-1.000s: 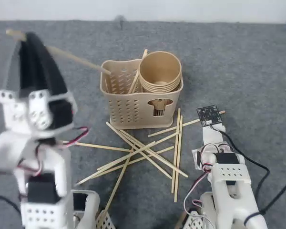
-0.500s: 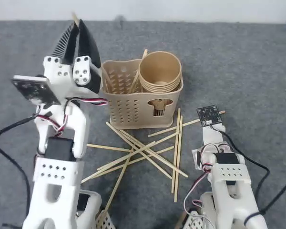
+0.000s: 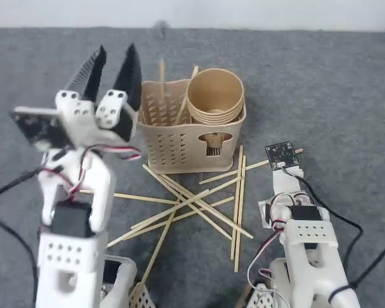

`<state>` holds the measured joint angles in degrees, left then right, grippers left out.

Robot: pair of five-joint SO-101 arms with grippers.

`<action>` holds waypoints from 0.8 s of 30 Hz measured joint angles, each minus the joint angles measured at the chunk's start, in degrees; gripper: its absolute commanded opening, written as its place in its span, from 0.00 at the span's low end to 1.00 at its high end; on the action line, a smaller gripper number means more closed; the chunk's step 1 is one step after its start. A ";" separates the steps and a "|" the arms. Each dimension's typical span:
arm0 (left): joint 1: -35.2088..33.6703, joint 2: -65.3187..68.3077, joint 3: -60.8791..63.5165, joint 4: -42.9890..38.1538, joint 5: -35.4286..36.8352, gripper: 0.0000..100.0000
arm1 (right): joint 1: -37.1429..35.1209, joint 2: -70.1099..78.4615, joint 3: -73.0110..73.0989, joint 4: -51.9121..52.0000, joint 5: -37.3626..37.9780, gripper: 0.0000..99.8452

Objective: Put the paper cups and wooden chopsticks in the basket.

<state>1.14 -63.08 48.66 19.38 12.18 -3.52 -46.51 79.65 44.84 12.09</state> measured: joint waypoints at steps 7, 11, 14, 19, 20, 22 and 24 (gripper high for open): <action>-9.05 -10.81 0.00 20.57 0.00 0.11 | 0.00 0.00 0.00 0.00 0.00 0.01; -16.79 -12.92 3.87 33.85 0.00 0.11 | 0.00 0.00 0.00 0.00 0.00 0.01; -21.80 -12.48 10.64 35.69 0.26 0.11 | 0.00 0.00 0.00 0.00 0.00 0.01; -23.38 -12.66 24.70 32.35 0.00 0.11 | 0.00 0.00 0.00 0.00 0.00 0.01; -23.65 -12.66 27.25 31.03 0.00 0.11 | 0.00 0.00 0.00 0.00 0.00 0.01; -23.74 -12.66 31.65 28.40 0.18 0.11 | 0.00 0.00 0.00 0.00 0.00 0.01; -23.65 -12.66 34.64 26.02 0.09 0.11 | 0.00 0.00 0.00 0.26 0.00 0.01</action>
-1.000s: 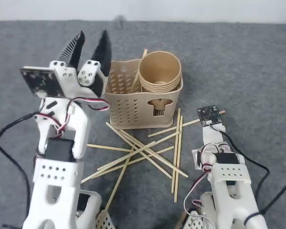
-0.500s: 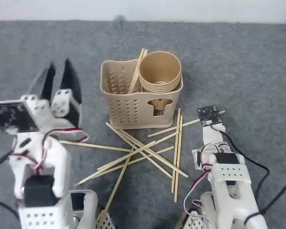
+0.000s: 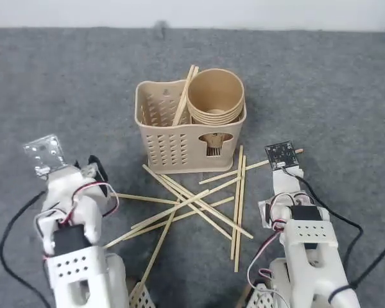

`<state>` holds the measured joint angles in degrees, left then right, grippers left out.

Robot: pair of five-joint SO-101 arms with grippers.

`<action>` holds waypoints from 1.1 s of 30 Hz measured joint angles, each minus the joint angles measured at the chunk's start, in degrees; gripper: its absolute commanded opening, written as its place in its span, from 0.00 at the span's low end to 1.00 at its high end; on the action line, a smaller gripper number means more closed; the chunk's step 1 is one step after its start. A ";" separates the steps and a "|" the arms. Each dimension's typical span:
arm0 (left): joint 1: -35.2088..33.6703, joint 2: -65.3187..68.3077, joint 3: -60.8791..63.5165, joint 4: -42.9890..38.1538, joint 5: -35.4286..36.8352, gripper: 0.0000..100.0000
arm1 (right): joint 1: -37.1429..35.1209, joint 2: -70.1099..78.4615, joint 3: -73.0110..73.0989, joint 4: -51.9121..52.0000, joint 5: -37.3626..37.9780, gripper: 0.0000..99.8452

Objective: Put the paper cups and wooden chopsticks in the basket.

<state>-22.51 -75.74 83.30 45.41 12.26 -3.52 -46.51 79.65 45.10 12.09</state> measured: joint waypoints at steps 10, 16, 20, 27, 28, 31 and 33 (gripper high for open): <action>-6.95 0.00 4.66 -8.35 4.48 0.11 | -6.07 0.00 -6.42 11.43 -5.71 0.01; -8.09 0.00 4.66 -8.35 5.27 0.11 | -17.85 0.00 -18.46 22.68 -11.52 0.01; -10.02 0.53 4.66 -8.35 5.27 0.11 | -26.46 0.00 -21.45 23.21 -11.69 0.01; -17.14 14.33 -1.76 -12.48 8.88 0.11 | -39.91 0.00 -21.71 16.62 -20.57 0.01; -17.93 17.32 -3.16 -13.54 9.58 0.11 | -40.62 0.00 -20.92 14.07 -22.77 0.01; -19.34 26.81 -7.82 -14.59 11.34 0.11 | -43.96 0.00 -18.37 7.12 -25.93 0.01; -19.43 32.09 -10.55 -14.59 11.43 0.11 | -45.01 0.00 -16.79 3.87 -26.46 0.01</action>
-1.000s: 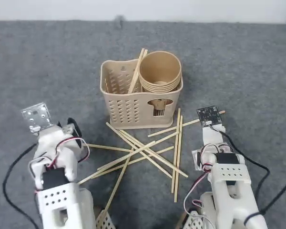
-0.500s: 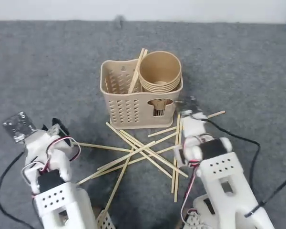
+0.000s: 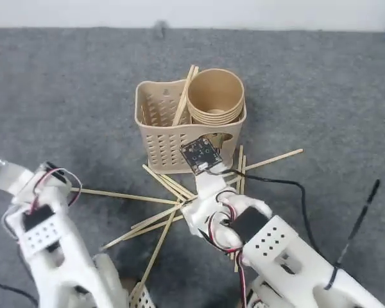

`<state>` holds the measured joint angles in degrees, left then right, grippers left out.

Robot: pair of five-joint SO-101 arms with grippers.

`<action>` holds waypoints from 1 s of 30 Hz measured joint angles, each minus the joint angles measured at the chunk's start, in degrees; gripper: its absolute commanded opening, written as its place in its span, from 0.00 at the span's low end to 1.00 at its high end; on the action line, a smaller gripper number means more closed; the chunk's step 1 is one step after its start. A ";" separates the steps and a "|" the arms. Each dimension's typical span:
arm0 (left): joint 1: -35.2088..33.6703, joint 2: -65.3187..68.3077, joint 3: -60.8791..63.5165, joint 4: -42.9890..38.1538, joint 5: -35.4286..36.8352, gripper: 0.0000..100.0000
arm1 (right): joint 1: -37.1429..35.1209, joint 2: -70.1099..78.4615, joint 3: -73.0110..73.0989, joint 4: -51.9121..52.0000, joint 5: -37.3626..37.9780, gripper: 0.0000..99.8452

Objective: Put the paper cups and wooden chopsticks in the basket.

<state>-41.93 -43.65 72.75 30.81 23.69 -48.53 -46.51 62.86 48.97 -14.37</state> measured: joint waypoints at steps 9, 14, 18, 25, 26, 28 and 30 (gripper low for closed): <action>0.00 5.19 -2.46 -0.44 0.00 0.11 | -7.03 8.88 2.99 -10.55 -4.57 0.16; 0.00 5.19 -2.46 -0.44 0.00 0.11 | -9.85 19.87 0.44 -12.04 -10.02 0.11; 0.00 5.19 -2.46 -0.44 0.00 0.11 | -10.02 24.88 -2.20 -12.13 -12.92 0.13; 0.00 5.19 -2.46 -0.44 0.00 0.11 | -10.81 24.53 -2.90 -12.48 -16.35 0.14; 0.00 5.19 -2.46 -0.44 0.00 0.11 | -11.43 24.09 -2.90 -12.48 -16.35 0.14; 0.18 5.19 -2.46 -0.44 0.00 0.11 | -13.19 23.65 -2.90 -12.48 -16.35 0.14; 1.05 5.19 -2.46 -0.44 0.00 0.11 | -14.95 23.65 -2.90 -12.84 -16.35 0.14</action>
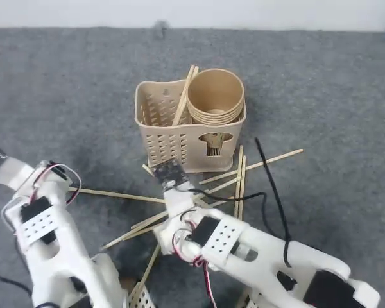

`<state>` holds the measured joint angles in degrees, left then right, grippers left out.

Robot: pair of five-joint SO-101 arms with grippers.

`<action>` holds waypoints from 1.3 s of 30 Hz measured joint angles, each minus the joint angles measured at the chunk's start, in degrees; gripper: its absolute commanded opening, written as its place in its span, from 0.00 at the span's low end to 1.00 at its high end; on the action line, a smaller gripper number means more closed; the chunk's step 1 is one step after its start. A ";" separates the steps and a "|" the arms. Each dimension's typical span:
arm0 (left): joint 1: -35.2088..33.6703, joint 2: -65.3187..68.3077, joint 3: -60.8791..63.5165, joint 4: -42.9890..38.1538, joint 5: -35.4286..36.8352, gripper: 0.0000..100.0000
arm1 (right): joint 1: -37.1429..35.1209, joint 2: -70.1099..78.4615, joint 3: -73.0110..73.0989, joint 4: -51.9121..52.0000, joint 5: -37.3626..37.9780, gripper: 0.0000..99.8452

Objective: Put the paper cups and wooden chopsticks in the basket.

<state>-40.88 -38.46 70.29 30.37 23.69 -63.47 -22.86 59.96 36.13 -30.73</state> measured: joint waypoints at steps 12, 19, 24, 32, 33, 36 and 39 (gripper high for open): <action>-0.18 0.00 0.00 0.00 0.00 0.11 | -0.97 7.91 -2.20 -4.40 0.00 0.13; -0.18 0.00 0.00 0.00 0.00 0.11 | -0.79 7.91 -2.46 -2.46 0.00 0.02; -0.18 0.00 0.00 0.00 0.00 0.11 | -0.44 7.91 -2.46 1.41 0.62 0.01; -0.18 0.00 0.00 0.00 0.00 0.11 | 5.71 -6.77 -6.15 16.70 7.47 0.01; -0.18 0.00 0.00 0.00 0.00 0.11 | 6.42 -9.67 -6.59 19.16 9.05 0.01; -0.18 0.00 0.00 0.00 0.00 0.11 | 7.56 -18.37 -7.56 26.46 14.15 0.01; -0.18 0.00 0.00 0.00 0.00 0.11 | 7.56 -25.67 -7.65 32.62 18.37 0.01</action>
<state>-41.05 -38.46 70.29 30.37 23.69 -55.91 -48.53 52.31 68.75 -12.35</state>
